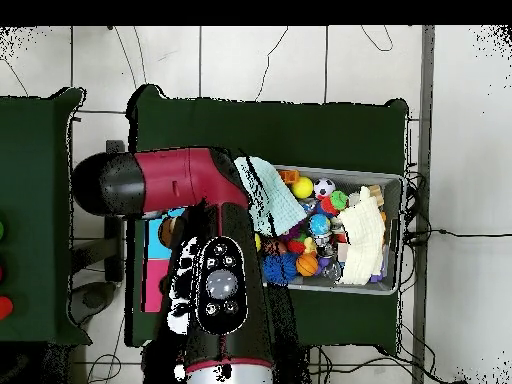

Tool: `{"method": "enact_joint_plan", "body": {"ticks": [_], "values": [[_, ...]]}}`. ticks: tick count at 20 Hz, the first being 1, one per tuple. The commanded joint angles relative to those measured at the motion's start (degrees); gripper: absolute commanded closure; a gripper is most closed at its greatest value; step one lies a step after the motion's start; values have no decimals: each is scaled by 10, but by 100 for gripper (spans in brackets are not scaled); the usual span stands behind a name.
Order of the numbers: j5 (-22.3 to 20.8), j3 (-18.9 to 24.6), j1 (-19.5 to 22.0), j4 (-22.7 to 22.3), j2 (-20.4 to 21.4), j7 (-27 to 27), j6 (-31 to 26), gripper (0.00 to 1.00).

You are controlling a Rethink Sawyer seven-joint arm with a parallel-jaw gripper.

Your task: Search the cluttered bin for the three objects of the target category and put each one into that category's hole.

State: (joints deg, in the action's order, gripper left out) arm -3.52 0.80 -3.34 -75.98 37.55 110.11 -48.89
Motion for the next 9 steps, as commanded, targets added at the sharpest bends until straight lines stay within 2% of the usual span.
{"method": "enact_joint_plan", "body": {"ticks": [1,4,5,9], "values": [[4,22,20,-2,85,-9,-72,100],[6,33,29,-7,111,-32,-80,100],[3,43,36,-7,118,-56,-72,100],[2,61,51,-5,116,-77,-71,100]]}}
